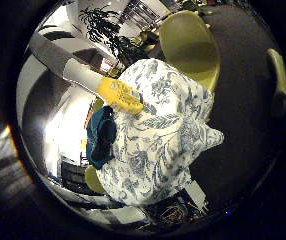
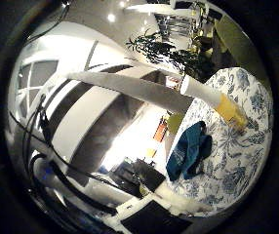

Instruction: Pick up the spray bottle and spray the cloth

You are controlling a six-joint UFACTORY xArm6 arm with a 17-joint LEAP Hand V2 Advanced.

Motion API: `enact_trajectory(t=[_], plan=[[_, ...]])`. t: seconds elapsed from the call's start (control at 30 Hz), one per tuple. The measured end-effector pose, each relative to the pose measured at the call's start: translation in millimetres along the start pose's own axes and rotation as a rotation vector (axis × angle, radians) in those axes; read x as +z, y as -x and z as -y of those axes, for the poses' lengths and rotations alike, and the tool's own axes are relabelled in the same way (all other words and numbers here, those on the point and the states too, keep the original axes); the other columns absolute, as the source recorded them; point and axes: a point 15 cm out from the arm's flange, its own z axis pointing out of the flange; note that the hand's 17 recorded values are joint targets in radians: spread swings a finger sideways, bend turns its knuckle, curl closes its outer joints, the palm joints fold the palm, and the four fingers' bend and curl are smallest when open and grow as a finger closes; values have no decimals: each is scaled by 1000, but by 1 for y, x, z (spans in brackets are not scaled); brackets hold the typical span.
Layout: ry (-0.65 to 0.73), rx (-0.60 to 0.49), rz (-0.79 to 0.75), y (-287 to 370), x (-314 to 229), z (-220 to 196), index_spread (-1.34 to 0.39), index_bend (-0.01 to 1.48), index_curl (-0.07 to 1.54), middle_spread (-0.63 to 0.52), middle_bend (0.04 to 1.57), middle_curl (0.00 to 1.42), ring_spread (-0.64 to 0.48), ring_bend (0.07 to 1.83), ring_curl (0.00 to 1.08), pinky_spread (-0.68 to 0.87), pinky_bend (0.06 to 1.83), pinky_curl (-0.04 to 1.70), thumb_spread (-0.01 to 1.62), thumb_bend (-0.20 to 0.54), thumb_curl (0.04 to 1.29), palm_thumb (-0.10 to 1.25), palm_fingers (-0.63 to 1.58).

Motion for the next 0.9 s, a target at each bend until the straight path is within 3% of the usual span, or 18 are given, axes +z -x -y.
enact_trajectory(t=[0.9], plan=[[81, 42, 115, -39, 108, 33, -171, 141, 241, 193, 282, 327, 220, 420, 255, 376, 500, 304, 917, -29, 313, 531, 42]])
